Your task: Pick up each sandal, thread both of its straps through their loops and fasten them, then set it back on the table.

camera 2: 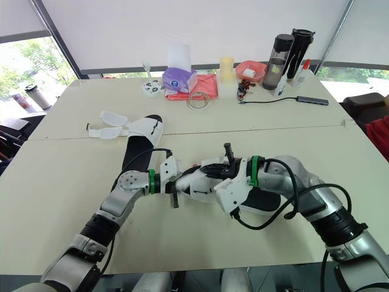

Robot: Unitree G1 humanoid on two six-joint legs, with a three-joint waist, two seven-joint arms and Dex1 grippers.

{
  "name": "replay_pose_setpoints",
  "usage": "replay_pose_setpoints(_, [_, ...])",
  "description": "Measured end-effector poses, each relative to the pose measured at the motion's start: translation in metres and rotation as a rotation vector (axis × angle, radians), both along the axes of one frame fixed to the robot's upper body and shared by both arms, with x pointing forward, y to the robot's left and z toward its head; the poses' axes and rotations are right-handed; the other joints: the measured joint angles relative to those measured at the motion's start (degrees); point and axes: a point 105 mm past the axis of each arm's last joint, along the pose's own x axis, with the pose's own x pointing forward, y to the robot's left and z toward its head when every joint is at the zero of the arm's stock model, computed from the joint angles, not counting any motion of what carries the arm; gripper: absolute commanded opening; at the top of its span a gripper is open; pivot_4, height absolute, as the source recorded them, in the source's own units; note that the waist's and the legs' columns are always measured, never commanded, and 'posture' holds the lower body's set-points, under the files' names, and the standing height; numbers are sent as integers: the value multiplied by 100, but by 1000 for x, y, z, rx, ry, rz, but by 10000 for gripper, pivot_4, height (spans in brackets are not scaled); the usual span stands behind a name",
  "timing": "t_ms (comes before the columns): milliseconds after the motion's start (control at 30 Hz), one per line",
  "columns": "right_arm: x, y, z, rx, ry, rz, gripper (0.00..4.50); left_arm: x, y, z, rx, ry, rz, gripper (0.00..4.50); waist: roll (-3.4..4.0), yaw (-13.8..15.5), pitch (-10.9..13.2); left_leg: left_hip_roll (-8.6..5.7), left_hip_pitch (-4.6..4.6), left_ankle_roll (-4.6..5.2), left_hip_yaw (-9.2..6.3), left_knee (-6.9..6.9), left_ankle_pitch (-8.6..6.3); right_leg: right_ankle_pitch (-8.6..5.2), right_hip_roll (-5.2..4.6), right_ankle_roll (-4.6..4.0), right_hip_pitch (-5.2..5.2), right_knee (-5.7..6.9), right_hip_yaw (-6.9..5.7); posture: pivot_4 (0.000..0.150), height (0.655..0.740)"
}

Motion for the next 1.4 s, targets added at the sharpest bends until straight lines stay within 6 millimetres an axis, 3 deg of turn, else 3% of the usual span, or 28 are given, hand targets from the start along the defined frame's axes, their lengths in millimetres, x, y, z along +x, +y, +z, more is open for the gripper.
replay_pose_setpoints(100, [-7, 2, -3, 21, 5, 13, 11837, 0, 0, 0, 0, 1, 1, 0, 0, 0, 0, 0, 0, 0, 0, 1, 0, -1, 0, -2, 1, 0, 2, 1500, 7400])
replay_pose_setpoints(200, [-15, 0, -11, 42, 26, 14, 26707, 0, 0, 0, 0, 1, -1, 0, 0, 4, 0, 0, 0, 0, 0, 0, 0, -1, 0, -1, 1, 0, 2, 1500, 7400])
replay_pose_setpoints(333, [-18, -12, -12, 163, 103, -98, 26707, 0, -1, 0, 2, 2, -3, 0, -1, 11, -1, 0, 0, 0, -5, 1, 0, -1, 0, -2, 2, 0, 2, 1500, 7400])
replay_pose_setpoints(433, [-30, -23, -7, 340, 259, -217, 26707, 0, 0, 0, 4, 1, -4, 0, 0, 11, -2, 1, -1, 1, -7, 0, 0, -5, 0, -8, 2, 0, 5, 1500, 7400])
replay_pose_setpoints(533, [-46, -32, -10, 350, 364, -265, 26707, 1, 2, -1, 7, 2, 1, 0, -1, 0, -2, 2, 1, 1, -3, 4, -1, -14, -1, -18, 5, -1, 7, 1500, 7400])
replay_pose_setpoints(600, [-57, -36, -10, 365, 490, -304, 26707, 1, 3, -1, 10, 1, 3, 0, -5, -8, -3, 9, 4, 2, 0, 4, -1, -17, 0, -16, 6, -1, 7, 1500, 7400])
replay_pose_setpoints(767, [-57, -41, 29, 654, 827, -415, 26707, 1, 3, -1, 14, 2, -1, 0, -10, 7, -5, 14, 1, 2, -2, 7, -1, -17, 0, -20, 6, -4, 7, 1500, 7400])
replay_pose_setpoints(933, [-70, -29, 16, 682, 1208, -491, 26707, 0, 0, 0, 11, 6, -19, 0, -19, 13, -7, 13, -8, 8, 3, 5, -5, -10, -5, -34, 4, -22, 2, 1500, 7400])
replay_pose_setpoints(1167, [-63, -18, -12, 626, 1278, -568, 26707, 0, -1, -1, 6, 11, -20, 0, -37, 19, -8, 9, -10, 8, 6, 11, -5, -15, -7, -22, 4, -25, -1, 1500, 7400])
replay_pose_setpoints(1400, [-58, -16, -21, 603, 1267, -584, 26707, 0, -1, -1, 5, 11, -18, 0, -36, 19, -9, 9, -10, 8, 5, 11, -5, -14, -6, -19, 4, -25, -2, 1500, 7400])
